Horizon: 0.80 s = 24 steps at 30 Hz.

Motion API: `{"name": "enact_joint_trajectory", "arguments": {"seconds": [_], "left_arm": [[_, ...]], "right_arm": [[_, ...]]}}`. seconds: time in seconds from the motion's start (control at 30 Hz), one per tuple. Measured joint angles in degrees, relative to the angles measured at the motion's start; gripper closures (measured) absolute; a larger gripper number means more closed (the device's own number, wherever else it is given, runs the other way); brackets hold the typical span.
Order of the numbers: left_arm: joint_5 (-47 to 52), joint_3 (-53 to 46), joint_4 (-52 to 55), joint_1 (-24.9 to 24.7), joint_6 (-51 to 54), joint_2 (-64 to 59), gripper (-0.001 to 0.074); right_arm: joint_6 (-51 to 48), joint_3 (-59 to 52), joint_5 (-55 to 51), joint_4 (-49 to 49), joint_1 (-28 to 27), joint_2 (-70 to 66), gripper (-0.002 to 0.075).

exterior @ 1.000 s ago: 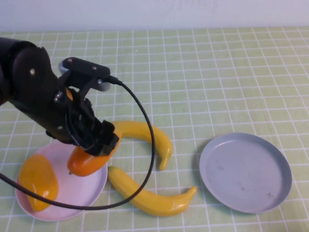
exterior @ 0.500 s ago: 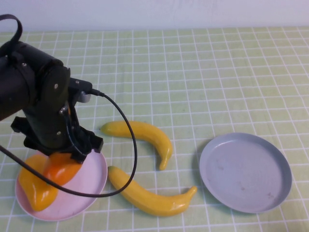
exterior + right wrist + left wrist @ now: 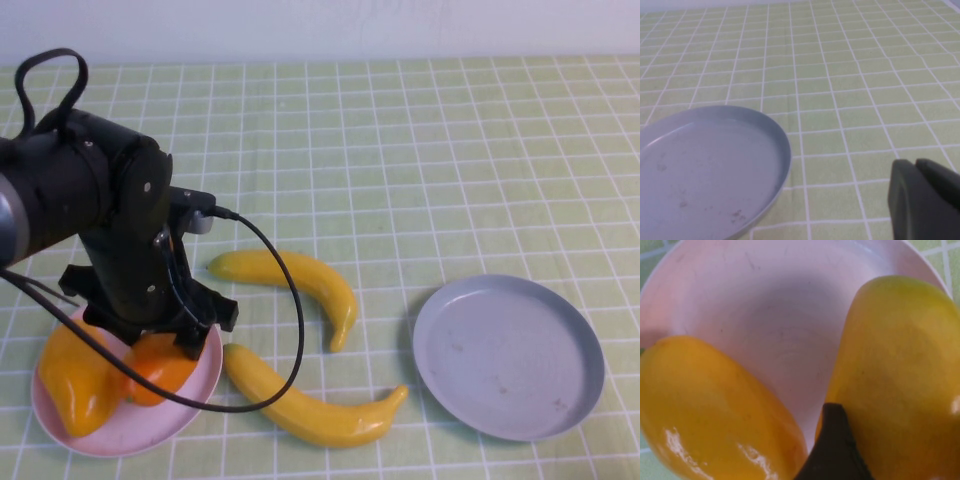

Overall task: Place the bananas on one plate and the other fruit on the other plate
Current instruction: Put one type of fruit in the left plate, then put another type of fruit in the right plate

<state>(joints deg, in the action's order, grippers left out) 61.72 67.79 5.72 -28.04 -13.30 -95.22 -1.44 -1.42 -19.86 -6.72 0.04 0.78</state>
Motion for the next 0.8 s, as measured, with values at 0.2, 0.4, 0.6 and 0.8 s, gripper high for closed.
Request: {"name": "enact_joint_trajectory", "arguments": {"seconds": [0.2,0.4,0.6,0.8], "left_arm": [[1.2,0.0,-0.1,0.0,0.2,0.0,0.023],[2.0,0.0,1.0,0.0,-0.2,0.0,0.0078],[3.7,0.0,1.9,0.0,-0.4,0.0,0.0113],[7.2,2.6,1.9,0.0,1.1,0.0,0.0545]], "right_arm": [[0.0,0.0,0.0,0.0,0.0,0.0,0.0742],[0.0,0.0,0.0,0.0,0.0,0.0,0.0742],[0.0,0.0,0.0,0.0,0.0,0.0,0.0742],[0.0,0.0,0.0,0.0,0.0,0.0,0.0742]]}}
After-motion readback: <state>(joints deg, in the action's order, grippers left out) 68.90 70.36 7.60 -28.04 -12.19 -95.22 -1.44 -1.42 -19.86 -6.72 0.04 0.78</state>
